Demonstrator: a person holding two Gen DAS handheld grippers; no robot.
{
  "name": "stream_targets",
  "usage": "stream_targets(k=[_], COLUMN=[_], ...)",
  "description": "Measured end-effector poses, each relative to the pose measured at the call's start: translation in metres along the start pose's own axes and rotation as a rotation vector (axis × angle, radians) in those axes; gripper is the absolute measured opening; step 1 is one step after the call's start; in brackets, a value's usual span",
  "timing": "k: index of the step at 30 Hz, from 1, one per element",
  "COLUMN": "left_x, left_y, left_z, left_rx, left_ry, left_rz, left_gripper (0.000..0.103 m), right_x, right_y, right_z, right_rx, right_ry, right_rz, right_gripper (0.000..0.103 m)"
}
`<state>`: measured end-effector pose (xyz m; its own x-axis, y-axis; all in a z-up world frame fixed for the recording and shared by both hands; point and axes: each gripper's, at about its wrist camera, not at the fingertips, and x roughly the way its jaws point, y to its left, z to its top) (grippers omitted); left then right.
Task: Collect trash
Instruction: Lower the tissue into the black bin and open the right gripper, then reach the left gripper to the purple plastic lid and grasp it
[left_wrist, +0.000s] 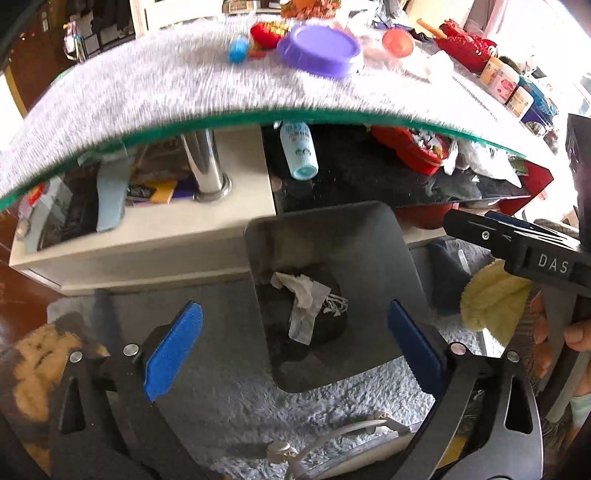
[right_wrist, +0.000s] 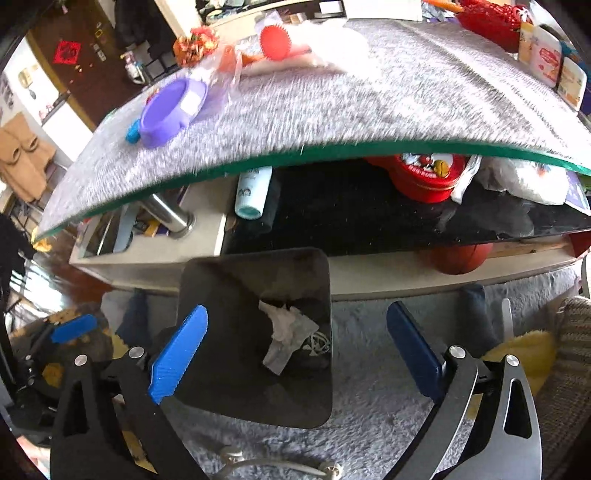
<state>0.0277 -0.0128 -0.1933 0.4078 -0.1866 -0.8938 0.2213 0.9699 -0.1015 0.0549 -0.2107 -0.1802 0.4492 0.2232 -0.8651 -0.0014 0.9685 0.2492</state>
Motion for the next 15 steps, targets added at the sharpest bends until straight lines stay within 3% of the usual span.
stream_targets(k=[15], left_x=[-0.049], left_y=[0.001], left_z=[0.062], left_rx=[-0.046], left_ry=[-0.116], left_rz=[0.009], left_gripper=[0.095], right_x=[-0.063], right_y=[-0.007], right_z=[0.065], right_rx=[0.017], right_ry=[-0.170], right_rz=[-0.006], right_gripper=[0.098])
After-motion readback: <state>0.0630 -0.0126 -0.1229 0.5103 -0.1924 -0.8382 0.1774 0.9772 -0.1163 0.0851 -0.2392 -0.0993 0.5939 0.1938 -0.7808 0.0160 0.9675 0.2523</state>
